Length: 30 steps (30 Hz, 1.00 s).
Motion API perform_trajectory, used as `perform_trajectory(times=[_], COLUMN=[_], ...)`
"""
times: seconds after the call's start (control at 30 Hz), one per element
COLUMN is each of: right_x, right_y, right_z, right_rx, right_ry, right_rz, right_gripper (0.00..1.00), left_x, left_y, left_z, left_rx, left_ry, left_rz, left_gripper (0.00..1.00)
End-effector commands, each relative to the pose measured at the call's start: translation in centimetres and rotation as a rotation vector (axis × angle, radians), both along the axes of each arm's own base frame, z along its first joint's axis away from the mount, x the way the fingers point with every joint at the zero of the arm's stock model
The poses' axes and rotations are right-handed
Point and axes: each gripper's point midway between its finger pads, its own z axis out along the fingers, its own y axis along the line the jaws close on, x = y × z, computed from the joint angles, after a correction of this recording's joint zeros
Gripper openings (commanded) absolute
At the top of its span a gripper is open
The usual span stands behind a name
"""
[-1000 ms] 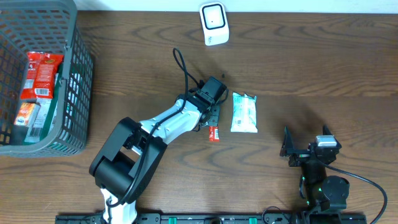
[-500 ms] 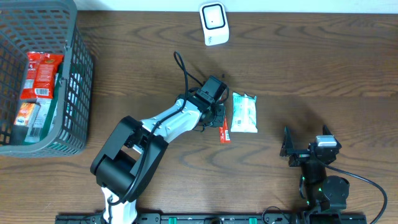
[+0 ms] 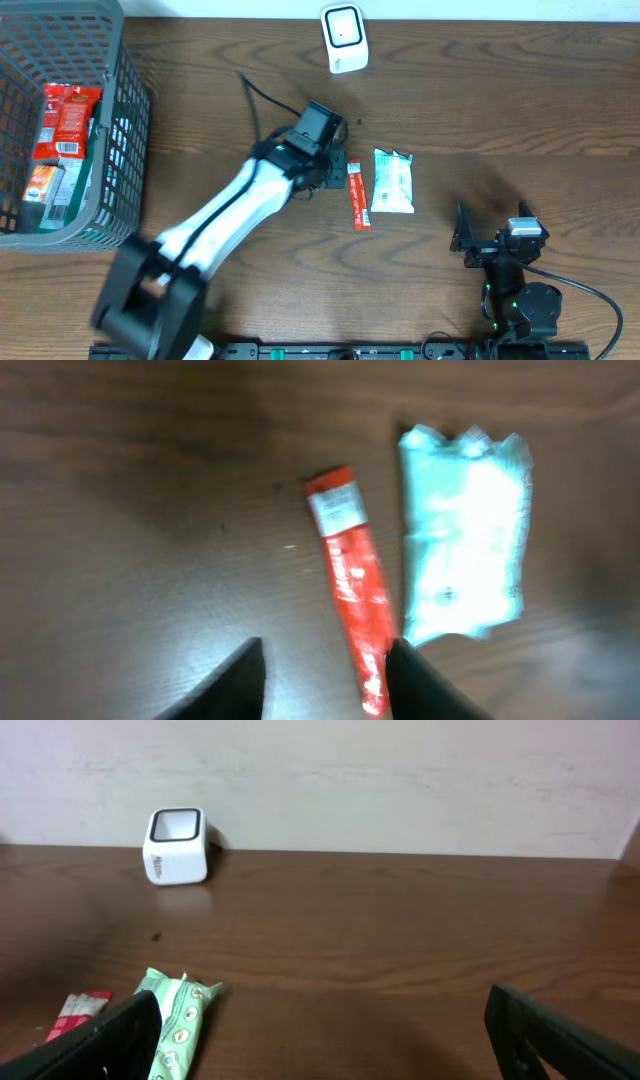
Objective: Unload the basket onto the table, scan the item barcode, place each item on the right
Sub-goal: 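Move the left gripper back into the grey basket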
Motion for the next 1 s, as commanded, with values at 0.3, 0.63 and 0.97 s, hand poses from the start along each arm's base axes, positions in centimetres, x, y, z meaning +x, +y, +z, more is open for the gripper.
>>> perform_trajectory(times=[0.3,0.63,0.97], right_x=[0.0,0.0,0.0], right_y=[-0.2,-0.2,-0.2], right_z=[0.0,0.0,0.0], right_rx=[-0.011,-0.011,-0.011], right_ry=[-0.001,-0.001,-0.001], right_rz=[-0.006,-0.006,-0.006], right_gripper=[0.99,0.99,0.99], left_x=[-2.0,-0.3,3.8], left_y=[1.5,4.1,19.5], left_z=[4.4,10.6,23.0], left_rx=[0.027,0.004,-0.011], left_ry=[-0.058,-0.174,-0.389], left_rz=[-0.078,-0.044,0.37], left_gripper=[0.89,0.84,0.84])
